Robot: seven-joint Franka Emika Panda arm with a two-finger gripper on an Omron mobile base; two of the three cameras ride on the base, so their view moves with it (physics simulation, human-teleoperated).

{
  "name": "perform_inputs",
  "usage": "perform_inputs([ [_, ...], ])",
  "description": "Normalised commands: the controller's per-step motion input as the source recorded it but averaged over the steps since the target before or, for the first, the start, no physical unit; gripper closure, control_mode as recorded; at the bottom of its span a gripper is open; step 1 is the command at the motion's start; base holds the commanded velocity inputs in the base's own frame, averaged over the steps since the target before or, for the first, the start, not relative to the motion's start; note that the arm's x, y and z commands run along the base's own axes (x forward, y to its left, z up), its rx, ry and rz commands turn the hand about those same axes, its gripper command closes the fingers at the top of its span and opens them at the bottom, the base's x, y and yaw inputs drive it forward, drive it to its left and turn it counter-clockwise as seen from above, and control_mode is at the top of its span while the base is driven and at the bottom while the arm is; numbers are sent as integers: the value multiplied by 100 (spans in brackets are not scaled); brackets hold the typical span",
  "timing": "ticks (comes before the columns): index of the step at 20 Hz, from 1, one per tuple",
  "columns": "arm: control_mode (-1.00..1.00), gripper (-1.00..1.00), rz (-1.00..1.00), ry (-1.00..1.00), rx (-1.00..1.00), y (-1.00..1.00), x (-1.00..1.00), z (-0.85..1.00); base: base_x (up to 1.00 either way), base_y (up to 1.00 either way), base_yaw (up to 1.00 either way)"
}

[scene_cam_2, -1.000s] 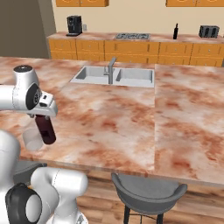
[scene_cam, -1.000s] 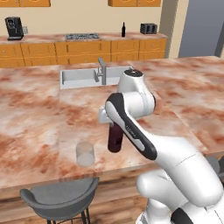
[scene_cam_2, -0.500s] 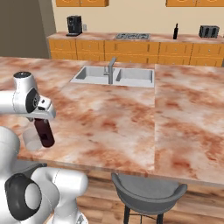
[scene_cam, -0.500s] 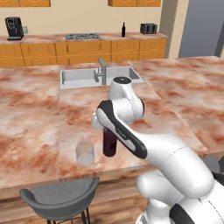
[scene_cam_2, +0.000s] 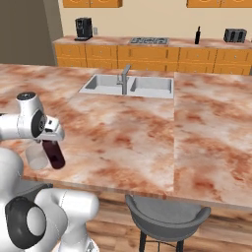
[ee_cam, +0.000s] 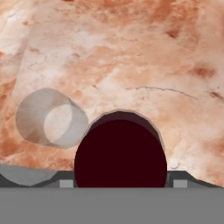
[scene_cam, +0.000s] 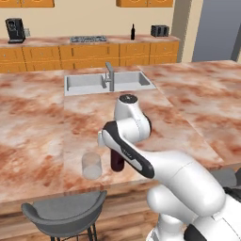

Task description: There is a wine glass and glass cup on the dining counter. Place the wine bottle next to the wine glass and the juice bottle next to the glass cup.

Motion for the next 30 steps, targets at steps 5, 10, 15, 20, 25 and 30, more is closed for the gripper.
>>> perform_inputs([
  [5,-100,100,0,-2,0,0,15,-34,0,0,0],
  [10,-100,100,0,0,0,0,22,-31,0,0,0],
  [15,-100,100,0,0,0,0,20,-29,0,0,0],
  [20,-100,100,0,0,0,-8,0,-41,0,0,0],
  [25,-100,100,0,0,0,-19,-5,-40,0,0,0],
  [30,-100,100,0,0,0,-16,-9,-39,0,0,0],
])
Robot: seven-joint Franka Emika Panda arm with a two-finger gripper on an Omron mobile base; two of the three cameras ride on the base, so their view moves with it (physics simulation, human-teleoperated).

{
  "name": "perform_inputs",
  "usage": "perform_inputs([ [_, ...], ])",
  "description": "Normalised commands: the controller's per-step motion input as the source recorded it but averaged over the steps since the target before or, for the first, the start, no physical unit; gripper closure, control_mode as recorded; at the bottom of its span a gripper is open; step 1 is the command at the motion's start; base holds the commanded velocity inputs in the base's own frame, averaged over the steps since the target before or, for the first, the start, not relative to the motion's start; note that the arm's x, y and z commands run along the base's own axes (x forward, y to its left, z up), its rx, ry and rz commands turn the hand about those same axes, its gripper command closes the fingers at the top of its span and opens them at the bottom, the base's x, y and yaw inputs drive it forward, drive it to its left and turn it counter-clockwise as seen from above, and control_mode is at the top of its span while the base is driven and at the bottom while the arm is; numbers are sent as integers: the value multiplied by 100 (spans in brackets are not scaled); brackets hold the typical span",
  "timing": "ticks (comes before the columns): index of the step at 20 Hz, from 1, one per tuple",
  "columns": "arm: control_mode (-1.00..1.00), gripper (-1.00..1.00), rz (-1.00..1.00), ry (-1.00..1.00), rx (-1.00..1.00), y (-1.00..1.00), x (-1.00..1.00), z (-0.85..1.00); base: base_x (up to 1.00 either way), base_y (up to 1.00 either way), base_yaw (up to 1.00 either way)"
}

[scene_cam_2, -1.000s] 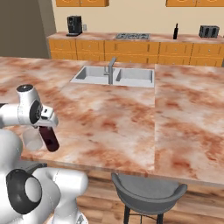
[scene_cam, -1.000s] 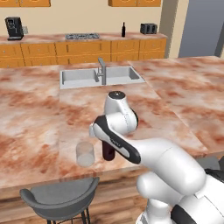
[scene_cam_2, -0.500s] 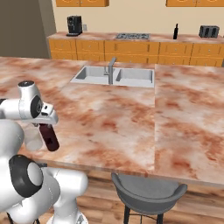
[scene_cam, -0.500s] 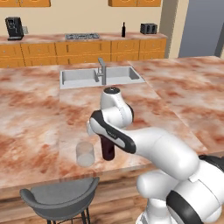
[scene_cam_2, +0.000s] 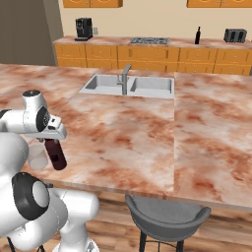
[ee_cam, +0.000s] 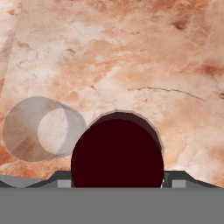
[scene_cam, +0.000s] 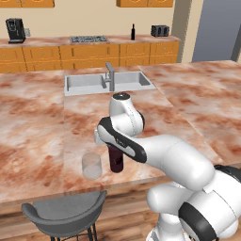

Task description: There is a wine glass and glass cup on the dining counter. Place the wine bottle next to the wine glass and the juice bottle next to the glass cup.

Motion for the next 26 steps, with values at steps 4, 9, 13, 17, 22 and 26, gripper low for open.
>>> perform_inputs([
  [4,-100,-100,0,-2,0,-14,-15,-37,0,0,0],
  [9,-100,-100,0,-3,0,-17,-17,-29,0,0,0],
  [13,-100,-100,0,-2,3,-26,-7,-12,0,0,0],
  [17,-100,-100,1,-6,5,-23,-2,4,0,0,0],
  [22,-100,-100,4,-8,5,-5,-7,17,0,0,0],
  [26,-100,-100,0,-8,1,-4,-28,17,0,0,0],
])
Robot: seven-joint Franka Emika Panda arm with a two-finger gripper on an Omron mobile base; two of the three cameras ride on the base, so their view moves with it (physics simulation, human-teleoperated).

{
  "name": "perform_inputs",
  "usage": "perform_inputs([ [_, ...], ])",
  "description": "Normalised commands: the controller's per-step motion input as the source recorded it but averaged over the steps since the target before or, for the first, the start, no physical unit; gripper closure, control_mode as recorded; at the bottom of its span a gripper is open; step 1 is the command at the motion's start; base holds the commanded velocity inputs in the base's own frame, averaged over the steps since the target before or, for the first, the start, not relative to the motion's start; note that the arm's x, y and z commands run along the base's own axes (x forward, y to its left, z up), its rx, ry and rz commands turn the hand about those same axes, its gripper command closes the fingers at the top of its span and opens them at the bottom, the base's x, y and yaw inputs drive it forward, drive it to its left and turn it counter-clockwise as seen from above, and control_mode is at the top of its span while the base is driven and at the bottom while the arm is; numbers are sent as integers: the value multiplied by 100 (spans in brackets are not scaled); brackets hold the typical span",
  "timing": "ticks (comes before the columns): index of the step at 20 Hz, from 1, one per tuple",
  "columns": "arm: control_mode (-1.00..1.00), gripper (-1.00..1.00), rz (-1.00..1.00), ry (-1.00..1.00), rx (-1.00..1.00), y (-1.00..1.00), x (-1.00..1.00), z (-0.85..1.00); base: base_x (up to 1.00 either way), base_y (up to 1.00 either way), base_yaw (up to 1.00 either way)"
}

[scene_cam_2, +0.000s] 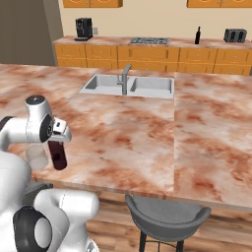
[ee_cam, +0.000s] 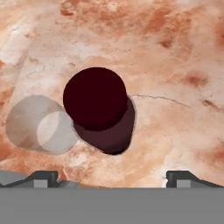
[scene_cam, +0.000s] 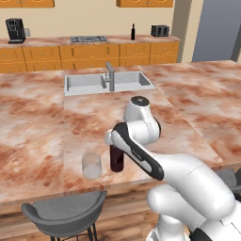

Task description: There is a wine glass and glass cup on the dining counter. Place the wine bottle next to the wine glass and the juice bottle next to the glass cup.

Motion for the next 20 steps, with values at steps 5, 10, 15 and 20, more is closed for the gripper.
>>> perform_inputs([
  [5,-100,-100,0,-1,1,-15,-35,19,0,0,0],
  [10,-100,-100,0,0,3,-32,-44,14,0,0,0],
  [15,-100,-100,0,0,2,-37,-52,14,0,0,0],
  [20,-100,-100,0,0,0,-34,-48,6,0,0,0],
])
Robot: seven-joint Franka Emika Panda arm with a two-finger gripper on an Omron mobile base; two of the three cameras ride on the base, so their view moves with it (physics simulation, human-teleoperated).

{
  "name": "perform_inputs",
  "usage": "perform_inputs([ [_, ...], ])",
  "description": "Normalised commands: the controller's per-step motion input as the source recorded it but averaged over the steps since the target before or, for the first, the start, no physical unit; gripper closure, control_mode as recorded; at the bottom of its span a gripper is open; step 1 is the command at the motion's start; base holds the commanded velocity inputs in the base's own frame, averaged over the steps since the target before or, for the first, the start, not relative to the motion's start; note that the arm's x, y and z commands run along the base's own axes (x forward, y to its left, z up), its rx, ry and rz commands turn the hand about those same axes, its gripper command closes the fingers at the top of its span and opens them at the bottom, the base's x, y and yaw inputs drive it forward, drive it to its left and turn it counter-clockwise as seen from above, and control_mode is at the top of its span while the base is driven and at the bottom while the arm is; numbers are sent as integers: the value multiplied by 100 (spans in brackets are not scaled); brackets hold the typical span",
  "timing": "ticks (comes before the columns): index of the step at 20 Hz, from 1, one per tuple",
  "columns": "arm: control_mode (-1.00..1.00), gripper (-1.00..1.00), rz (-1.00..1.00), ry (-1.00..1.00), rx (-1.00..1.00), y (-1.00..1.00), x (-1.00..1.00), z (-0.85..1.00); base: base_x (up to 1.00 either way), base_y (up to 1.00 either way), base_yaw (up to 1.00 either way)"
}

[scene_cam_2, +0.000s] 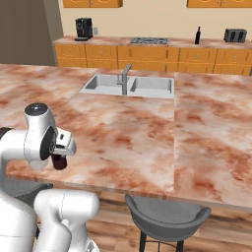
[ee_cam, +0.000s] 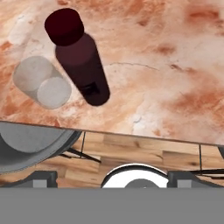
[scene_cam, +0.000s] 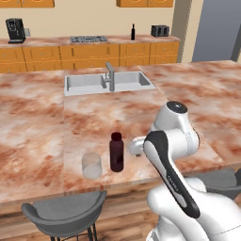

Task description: There is a wine glass and glass cup on the dining counter. Place the wine bottle next to the wine glass and the juice bottle next to the glass cup.

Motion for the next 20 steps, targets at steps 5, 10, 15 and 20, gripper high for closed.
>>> perform_inputs([
  [5,-100,-100,-1,0,0,-27,-41,5,0,0,0],
  [10,-100,-100,-5,0,0,-8,-15,0,0,0,0],
  [15,-100,-100,0,0,0,0,0,0,0,0,0],
  [20,100,-100,0,0,0,0,0,0,-2,1,0],
])
